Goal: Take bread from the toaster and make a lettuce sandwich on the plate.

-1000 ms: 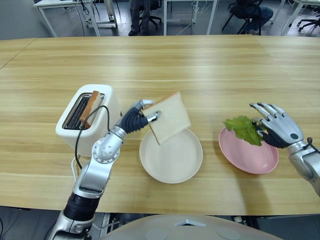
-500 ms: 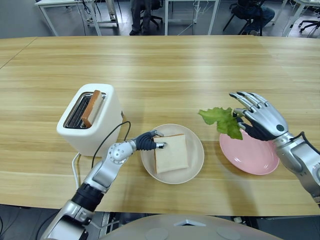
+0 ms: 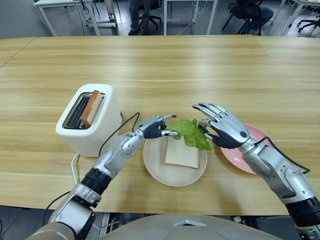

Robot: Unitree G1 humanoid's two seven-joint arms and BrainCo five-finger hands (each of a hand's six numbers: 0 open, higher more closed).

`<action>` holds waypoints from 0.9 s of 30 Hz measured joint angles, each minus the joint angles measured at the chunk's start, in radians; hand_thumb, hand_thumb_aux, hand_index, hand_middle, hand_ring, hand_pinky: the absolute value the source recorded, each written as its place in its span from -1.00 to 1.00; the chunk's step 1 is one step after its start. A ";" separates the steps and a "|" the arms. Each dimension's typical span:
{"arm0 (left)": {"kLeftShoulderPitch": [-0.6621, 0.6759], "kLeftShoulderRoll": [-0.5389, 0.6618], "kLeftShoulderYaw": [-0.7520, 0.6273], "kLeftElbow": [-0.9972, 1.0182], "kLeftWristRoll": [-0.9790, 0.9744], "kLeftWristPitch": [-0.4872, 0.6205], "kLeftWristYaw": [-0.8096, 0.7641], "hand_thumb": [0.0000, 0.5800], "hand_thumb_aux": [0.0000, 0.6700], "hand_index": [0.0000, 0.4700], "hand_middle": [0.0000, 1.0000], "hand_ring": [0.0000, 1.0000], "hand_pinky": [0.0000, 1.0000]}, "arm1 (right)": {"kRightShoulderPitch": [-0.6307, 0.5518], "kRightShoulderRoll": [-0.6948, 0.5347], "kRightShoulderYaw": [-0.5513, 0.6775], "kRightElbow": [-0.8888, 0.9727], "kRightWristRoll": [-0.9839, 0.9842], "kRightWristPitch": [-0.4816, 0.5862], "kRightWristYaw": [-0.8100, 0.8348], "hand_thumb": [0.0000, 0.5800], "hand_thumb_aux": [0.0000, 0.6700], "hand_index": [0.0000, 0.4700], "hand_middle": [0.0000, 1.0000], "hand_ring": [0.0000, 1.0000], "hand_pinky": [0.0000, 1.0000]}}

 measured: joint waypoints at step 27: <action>0.421 0.118 0.808 -0.961 0.227 0.309 0.097 -1.00 -1.00 -1.00 -1.00 -1.00 -1.00 | -0.084 0.035 0.181 0.180 -0.284 0.070 -0.052 -1.00 -1.00 -1.00 -1.00 -1.00 -1.00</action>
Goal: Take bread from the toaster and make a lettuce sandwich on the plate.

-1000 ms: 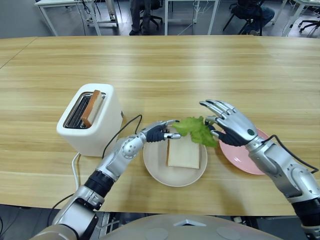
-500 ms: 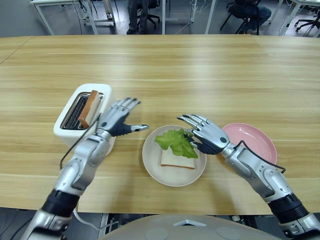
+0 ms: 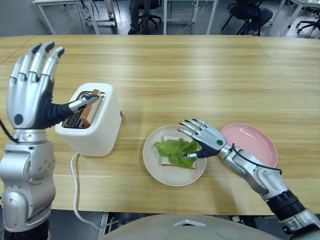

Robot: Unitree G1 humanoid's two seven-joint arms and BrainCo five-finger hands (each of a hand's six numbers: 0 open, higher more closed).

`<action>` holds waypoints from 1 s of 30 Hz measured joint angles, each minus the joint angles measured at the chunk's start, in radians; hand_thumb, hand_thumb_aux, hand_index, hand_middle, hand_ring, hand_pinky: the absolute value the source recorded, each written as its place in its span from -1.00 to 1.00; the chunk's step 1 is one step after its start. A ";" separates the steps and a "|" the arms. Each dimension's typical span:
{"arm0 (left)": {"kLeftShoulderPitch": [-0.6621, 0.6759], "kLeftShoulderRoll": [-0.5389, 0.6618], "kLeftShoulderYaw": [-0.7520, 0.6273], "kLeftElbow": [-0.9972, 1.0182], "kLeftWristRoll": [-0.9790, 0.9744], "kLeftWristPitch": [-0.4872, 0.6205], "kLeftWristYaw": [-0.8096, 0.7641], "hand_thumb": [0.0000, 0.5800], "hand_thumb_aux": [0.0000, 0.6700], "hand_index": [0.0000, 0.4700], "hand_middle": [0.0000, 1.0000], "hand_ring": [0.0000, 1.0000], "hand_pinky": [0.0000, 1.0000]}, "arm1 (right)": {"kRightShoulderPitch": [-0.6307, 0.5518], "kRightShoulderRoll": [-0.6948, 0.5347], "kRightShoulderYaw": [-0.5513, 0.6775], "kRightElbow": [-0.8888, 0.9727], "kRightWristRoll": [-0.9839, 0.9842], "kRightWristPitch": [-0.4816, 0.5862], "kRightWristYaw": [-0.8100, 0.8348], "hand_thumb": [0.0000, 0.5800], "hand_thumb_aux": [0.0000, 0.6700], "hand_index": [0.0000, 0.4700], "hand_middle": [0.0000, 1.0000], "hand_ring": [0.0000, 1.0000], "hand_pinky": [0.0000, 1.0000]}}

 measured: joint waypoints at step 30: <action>-0.098 -0.050 -0.303 0.464 0.242 0.252 -0.170 1.00 1.00 0.96 -1.00 -1.00 -1.00 | 0.220 0.267 -0.123 -0.325 0.953 -0.019 0.223 -1.00 -1.00 -1.00 -1.00 -1.00 -1.00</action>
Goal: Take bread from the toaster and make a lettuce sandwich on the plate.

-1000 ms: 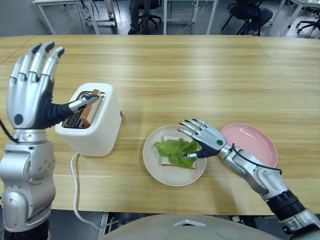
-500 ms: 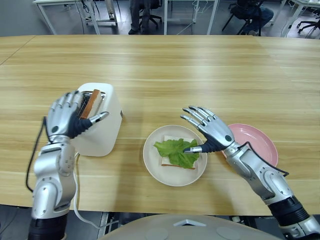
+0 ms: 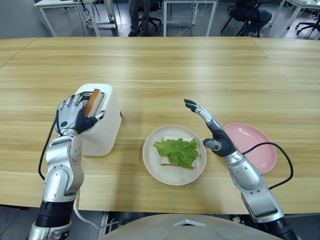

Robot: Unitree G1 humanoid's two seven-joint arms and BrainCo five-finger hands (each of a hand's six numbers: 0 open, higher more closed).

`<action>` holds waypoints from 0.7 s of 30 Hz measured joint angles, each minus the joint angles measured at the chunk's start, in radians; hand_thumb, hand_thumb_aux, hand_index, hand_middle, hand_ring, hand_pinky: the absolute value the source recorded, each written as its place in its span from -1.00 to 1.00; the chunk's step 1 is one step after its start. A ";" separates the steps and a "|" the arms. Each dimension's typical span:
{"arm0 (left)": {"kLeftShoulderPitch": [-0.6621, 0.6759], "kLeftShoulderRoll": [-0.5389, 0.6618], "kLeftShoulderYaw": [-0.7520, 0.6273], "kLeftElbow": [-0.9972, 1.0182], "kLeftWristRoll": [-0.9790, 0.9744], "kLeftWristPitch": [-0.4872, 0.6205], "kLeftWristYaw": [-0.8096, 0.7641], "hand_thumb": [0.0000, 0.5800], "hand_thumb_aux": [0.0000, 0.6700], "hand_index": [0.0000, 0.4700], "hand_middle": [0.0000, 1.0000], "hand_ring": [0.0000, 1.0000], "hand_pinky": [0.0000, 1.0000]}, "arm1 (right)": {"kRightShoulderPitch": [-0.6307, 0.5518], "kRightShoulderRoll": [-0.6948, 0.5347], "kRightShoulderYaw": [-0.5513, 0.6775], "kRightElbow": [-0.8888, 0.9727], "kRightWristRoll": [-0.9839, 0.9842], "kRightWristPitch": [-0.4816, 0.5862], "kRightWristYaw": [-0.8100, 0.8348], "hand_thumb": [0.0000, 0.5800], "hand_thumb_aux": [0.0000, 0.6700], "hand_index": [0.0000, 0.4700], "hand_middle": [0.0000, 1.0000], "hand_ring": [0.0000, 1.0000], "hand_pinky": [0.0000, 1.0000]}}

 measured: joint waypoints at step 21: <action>-0.031 0.026 0.075 -0.014 -0.208 -0.165 0.206 1.00 1.00 0.96 1.00 1.00 1.00 | 0.018 0.056 -0.031 -0.016 0.020 0.014 0.063 -1.00 -1.00 -1.00 -1.00 -1.00 -1.00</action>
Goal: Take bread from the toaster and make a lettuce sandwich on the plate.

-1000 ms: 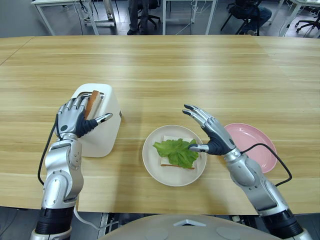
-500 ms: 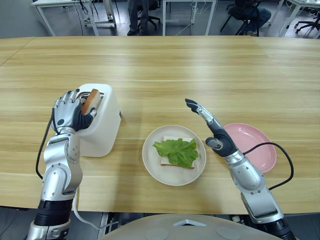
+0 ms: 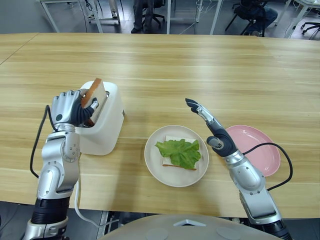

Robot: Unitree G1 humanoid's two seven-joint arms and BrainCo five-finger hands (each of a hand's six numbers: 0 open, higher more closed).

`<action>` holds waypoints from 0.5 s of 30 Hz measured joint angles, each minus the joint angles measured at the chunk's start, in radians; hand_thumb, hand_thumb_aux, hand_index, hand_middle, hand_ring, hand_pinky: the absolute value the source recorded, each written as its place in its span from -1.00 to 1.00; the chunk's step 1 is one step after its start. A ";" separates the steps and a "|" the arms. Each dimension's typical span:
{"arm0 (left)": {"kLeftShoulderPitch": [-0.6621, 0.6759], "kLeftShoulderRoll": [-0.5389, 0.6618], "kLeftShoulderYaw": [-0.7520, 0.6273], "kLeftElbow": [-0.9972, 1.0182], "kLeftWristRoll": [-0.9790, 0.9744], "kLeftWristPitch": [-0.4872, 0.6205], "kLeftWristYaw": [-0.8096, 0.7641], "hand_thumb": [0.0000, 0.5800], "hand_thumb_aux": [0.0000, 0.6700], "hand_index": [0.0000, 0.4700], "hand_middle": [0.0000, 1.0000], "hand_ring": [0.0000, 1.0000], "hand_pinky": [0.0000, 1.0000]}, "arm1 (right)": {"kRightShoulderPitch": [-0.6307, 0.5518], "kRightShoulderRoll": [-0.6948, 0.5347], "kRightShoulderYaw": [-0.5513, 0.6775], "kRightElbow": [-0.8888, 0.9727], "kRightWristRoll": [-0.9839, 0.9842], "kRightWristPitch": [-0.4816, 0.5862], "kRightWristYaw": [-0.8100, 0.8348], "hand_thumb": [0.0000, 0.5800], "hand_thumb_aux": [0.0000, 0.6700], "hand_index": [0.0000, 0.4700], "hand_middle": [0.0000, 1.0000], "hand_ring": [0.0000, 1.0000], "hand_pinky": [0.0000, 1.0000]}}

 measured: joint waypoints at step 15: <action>-0.161 0.096 0.100 -0.162 -0.353 -0.194 -0.092 1.00 1.00 0.96 1.00 1.00 1.00 | -0.101 -0.160 -0.171 0.102 -0.543 -0.316 -0.285 -1.00 -1.00 -1.00 -1.00 -1.00 -1.00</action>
